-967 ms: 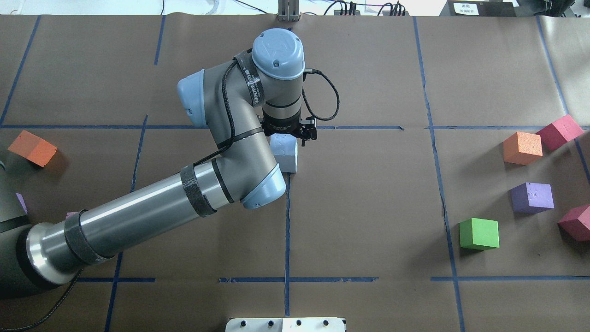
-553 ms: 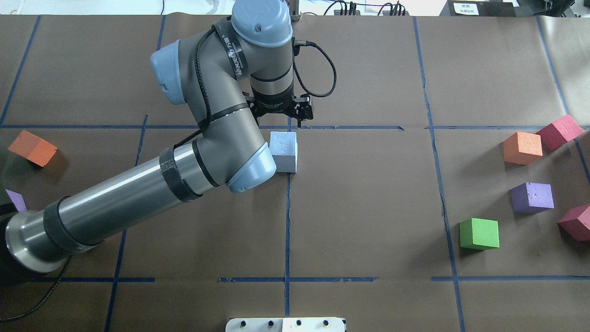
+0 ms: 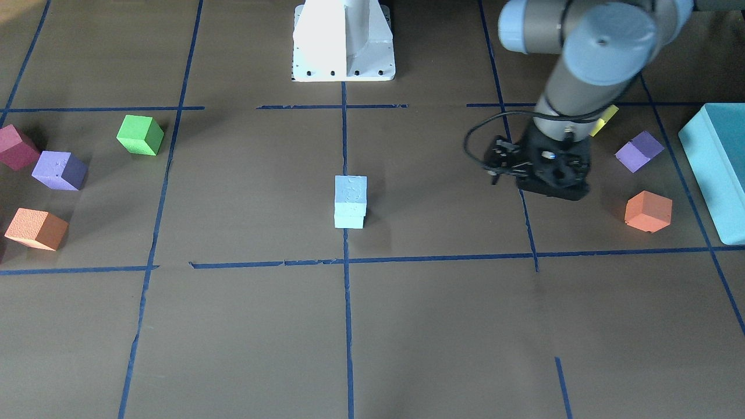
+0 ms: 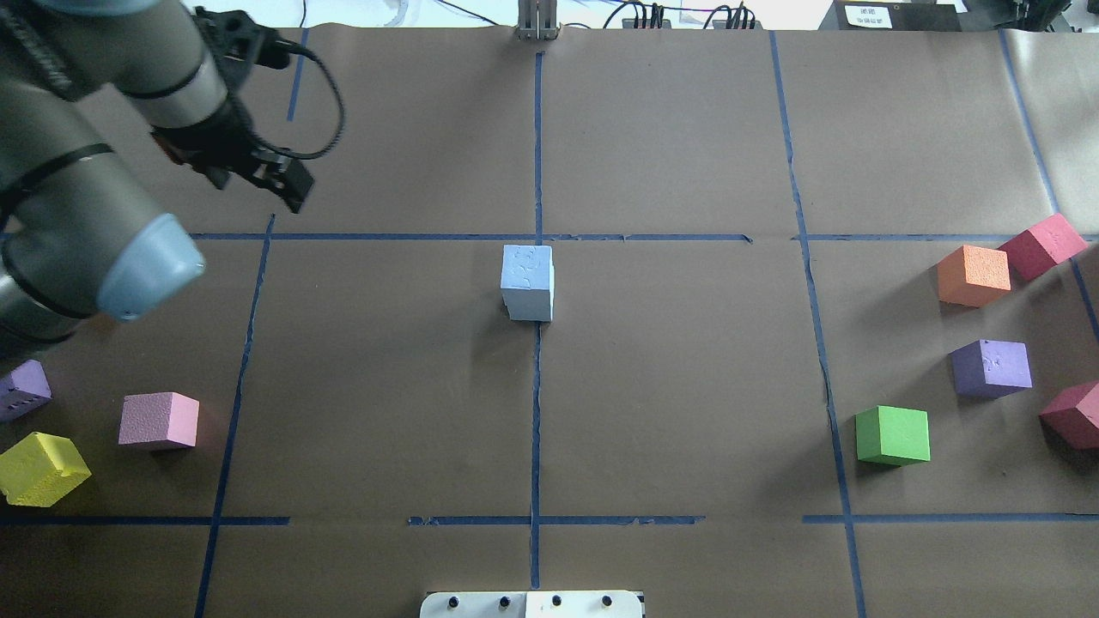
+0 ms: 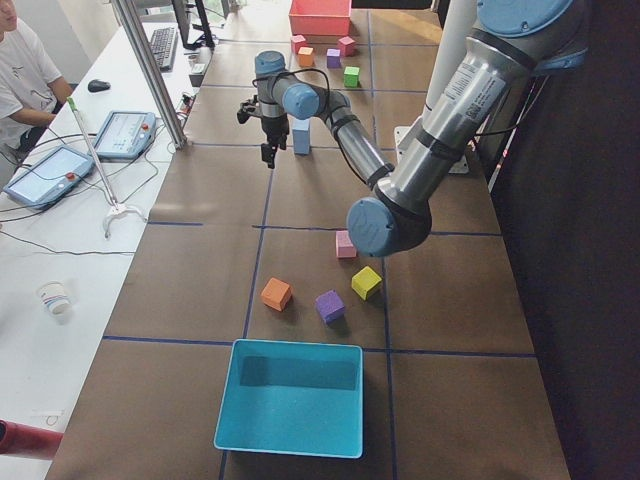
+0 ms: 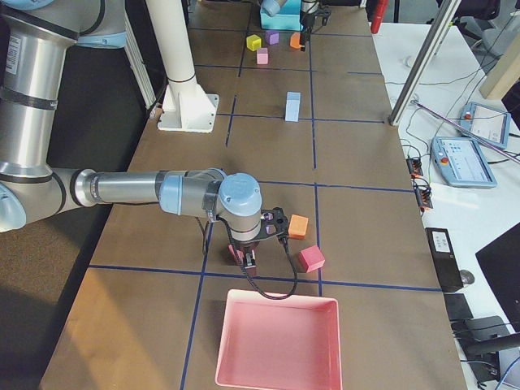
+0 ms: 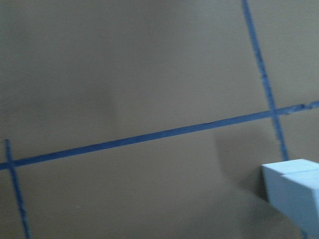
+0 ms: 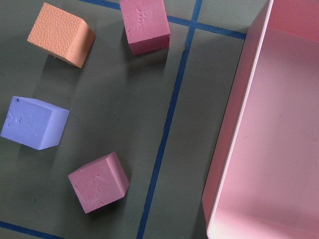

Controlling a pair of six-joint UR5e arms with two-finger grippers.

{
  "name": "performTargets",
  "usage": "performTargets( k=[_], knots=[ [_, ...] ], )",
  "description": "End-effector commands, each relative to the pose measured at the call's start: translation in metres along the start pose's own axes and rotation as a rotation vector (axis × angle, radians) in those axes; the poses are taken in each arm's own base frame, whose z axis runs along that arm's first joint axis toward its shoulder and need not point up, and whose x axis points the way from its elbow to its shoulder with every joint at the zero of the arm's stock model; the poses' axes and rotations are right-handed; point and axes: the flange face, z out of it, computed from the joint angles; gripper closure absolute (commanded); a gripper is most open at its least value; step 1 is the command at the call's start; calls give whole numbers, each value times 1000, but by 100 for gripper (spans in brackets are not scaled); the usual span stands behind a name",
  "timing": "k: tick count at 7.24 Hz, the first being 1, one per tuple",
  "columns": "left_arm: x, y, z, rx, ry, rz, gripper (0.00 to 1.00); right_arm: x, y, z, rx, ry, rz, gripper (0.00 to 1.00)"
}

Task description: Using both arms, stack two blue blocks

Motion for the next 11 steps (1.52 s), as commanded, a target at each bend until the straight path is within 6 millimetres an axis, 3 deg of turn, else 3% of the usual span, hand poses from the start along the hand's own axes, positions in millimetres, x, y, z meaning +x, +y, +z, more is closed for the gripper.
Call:
performTargets(
  k=[1,2,3,6,11],
  knots=[
    [-200,73,-30,-15,11,62,0,-6,-7,10,-30,1,6,1],
    [-274,124,-38,-17,32,-4,0,-6,-26,14,-33,1,18,0],
    [-332,179,-31,-43,14,-132,0,-10,-34,22,-52,-4,12,0],
    [-371,265,13,-139,13,-238,0,-14,-37,29,-63,-11,-1,0],
    [-390,289,11,-95,60,-185,0,-15,-37,29,-62,-15,-1,0]
  ],
)
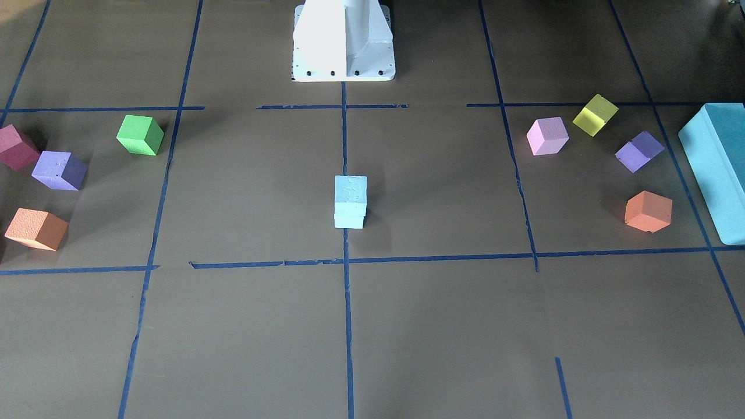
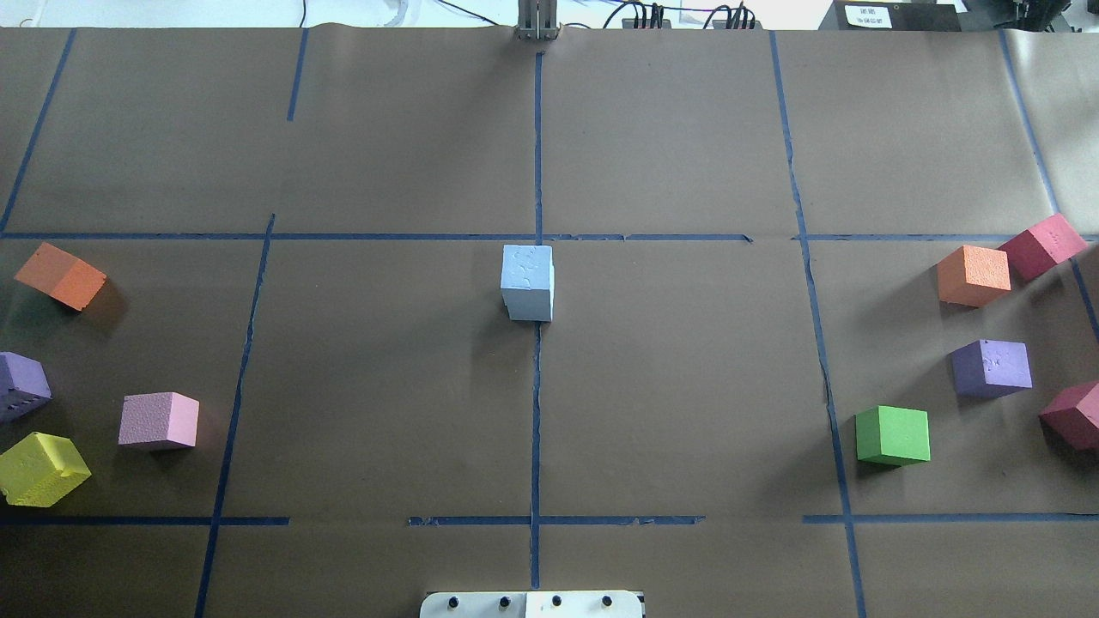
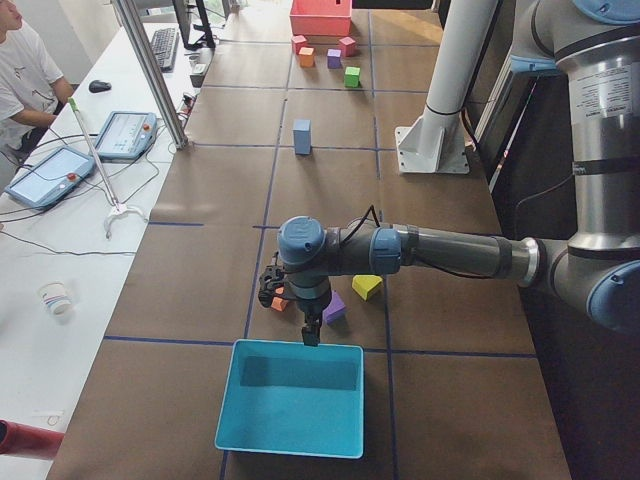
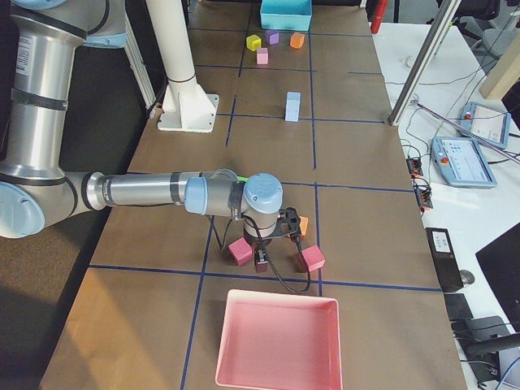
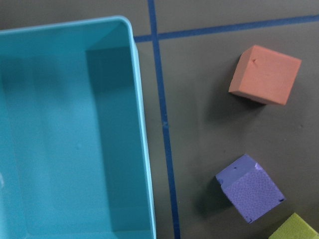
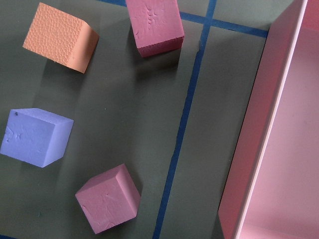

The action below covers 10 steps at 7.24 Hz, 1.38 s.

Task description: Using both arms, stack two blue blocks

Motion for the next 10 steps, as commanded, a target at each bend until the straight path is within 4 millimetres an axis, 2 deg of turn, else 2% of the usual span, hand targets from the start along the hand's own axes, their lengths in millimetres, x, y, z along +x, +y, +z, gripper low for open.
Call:
performTargets(
  k=[1,5,6,10],
  knots=[
    [-10,5,0,1,26,-5,0,1,1,1,-2,-2,-1,0],
    [-23,7,2,-28,-89,-3,0,1,2,1,-3,-2,-21,0],
    [-19,6,-2,-18,-89,5,0,1,2,1,-3,-2,-20,0],
    [-21,6,2,-27,-87,-1,0,1,3,2,-5,-3,-21,0]
  ],
)
